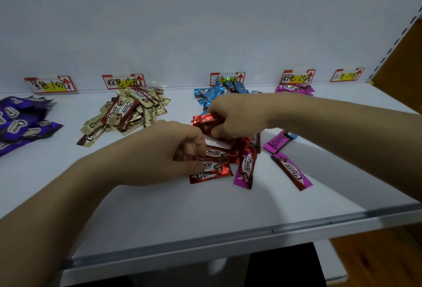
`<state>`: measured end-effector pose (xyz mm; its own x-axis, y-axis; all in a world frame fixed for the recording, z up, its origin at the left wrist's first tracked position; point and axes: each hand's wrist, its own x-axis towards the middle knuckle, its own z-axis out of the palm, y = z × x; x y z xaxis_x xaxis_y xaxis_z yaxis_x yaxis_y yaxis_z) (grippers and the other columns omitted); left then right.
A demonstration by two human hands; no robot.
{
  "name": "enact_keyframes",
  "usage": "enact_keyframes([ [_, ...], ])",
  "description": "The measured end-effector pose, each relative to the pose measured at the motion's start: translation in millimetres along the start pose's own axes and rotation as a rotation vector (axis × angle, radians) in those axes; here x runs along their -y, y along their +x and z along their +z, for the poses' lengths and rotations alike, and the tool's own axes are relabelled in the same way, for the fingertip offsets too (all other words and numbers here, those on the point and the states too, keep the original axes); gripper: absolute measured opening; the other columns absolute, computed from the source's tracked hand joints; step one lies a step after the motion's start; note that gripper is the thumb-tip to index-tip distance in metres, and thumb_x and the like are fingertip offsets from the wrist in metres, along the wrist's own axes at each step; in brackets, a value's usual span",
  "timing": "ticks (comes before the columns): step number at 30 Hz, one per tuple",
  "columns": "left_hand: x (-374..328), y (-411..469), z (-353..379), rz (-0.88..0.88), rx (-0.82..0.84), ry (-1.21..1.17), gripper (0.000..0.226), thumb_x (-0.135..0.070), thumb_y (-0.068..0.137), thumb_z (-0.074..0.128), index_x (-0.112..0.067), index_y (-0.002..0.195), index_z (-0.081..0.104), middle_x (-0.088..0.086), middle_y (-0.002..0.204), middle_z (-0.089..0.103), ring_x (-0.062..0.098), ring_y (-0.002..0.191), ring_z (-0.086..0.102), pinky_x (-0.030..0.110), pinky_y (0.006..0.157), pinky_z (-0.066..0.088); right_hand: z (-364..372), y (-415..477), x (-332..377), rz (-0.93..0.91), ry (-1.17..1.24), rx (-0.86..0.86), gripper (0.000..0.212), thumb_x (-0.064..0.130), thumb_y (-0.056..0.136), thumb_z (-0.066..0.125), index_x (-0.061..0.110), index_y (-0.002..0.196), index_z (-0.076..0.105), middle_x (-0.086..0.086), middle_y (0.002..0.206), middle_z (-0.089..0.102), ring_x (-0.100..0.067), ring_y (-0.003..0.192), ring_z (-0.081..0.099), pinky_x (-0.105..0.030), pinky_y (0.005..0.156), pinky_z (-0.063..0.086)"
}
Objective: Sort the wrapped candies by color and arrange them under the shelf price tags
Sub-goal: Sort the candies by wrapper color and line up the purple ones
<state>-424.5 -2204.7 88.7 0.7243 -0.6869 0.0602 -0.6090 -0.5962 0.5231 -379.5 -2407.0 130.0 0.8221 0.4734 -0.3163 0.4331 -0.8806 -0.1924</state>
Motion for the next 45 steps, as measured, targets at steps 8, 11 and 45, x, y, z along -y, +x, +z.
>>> enact_keyframes([
  [8,-5,-2,6,0.054,0.009,0.249,0.059,-0.082,0.071,0.049,-0.039,0.107,0.066,-0.023,0.093,0.055,-0.007,0.085,0.051,0.019,0.069,0.044,-14,-25,-21,-0.018,0.032,0.068,0.022,0.028,0.099,0.060,0.013,0.115,0.060,-0.003,0.101,0.064,-0.014,0.086,0.059,-0.025,0.070,0.045],
  [11,-8,-1,6,0.058,0.011,0.277,0.046,-0.072,0.079,0.056,-0.039,0.108,0.070,-0.020,0.098,0.055,-0.005,0.083,0.050,0.028,0.074,0.049,-7,-24,-25,-0.074,-0.114,0.127,0.030,0.027,0.099,0.060,0.020,0.128,0.058,0.002,0.117,0.063,-0.014,0.100,0.059,-0.024,0.076,0.046],
  [45,-16,14,12,-0.075,-0.055,0.096,0.020,-0.037,0.087,0.074,-0.046,0.097,0.059,-0.020,0.095,0.058,0.003,0.090,0.054,0.025,0.078,0.048,0,-44,-82,-0.223,-0.539,0.032,0.035,0.036,0.099,0.059,0.026,0.130,0.046,0.009,0.110,0.045,-0.012,0.104,0.040,-0.026,0.087,0.035],
])
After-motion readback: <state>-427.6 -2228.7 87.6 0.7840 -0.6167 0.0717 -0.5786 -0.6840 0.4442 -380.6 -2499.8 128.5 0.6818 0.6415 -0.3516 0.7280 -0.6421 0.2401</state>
